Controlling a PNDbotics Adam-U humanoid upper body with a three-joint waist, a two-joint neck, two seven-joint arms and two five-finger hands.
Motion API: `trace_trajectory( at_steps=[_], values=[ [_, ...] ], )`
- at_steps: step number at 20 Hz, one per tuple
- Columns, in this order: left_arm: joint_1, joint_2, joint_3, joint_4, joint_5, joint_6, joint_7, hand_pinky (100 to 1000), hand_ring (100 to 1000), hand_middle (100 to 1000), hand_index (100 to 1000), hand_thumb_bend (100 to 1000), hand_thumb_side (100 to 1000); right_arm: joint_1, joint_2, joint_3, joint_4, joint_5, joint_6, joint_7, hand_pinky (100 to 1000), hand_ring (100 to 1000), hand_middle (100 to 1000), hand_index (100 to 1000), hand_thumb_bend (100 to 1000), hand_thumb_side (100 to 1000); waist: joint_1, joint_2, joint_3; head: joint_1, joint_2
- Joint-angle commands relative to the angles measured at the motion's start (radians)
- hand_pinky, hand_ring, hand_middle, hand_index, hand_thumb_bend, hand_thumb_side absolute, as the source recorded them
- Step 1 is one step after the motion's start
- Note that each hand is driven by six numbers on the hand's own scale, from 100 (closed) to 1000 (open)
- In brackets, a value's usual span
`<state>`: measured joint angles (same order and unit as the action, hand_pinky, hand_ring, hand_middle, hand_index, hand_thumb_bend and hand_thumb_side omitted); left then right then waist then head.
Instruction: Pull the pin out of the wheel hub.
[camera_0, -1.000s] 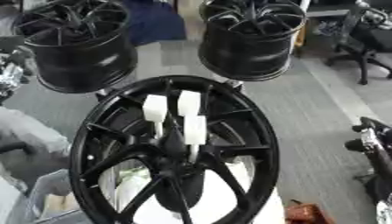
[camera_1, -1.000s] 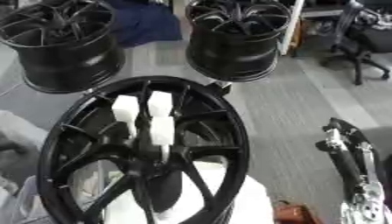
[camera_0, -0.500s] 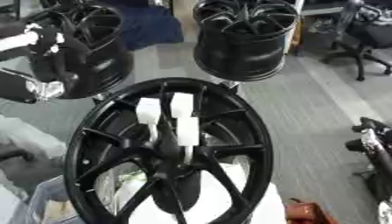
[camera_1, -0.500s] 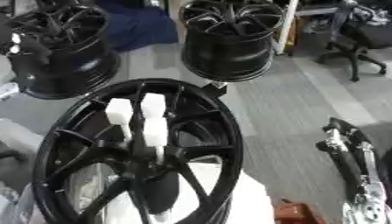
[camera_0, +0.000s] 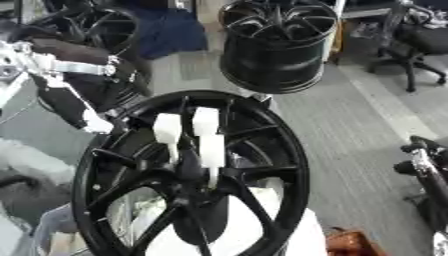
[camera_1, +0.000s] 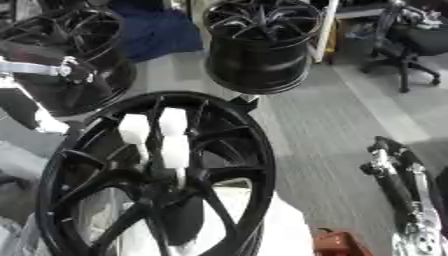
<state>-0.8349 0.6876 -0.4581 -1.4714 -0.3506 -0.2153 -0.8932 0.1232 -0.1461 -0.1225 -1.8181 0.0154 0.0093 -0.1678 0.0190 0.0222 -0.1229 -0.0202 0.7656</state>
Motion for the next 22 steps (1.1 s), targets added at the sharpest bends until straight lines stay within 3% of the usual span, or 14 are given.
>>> trace_trajectory(
  at_steps=[1,14,22],
  values=[
    [-0.04,-0.033,-0.002,0.044,-0.044,-0.042,-0.014,560,495,850,889,325,368,-0.008,-0.018,0.002,-0.011,0.0,-0.002,0.005,604,508,646,782,100,555,-0.002,-0.01,-0.002,0.005,0.004],
    [-0.042,-0.11,-0.022,0.124,-0.104,-0.062,-0.014,523,475,855,901,299,387,-0.011,-0.016,0.003,-0.011,-0.002,-0.003,0.007,604,508,646,781,100,556,-0.003,-0.008,-0.01,0.007,0.004],
    [-0.027,-0.145,-0.024,0.145,-0.16,-0.051,0.019,488,445,808,880,272,333,-0.013,-0.014,0.003,-0.011,-0.002,-0.003,0.006,604,508,646,781,100,557,-0.005,-0.007,-0.012,0.007,0.004]
  ],
)
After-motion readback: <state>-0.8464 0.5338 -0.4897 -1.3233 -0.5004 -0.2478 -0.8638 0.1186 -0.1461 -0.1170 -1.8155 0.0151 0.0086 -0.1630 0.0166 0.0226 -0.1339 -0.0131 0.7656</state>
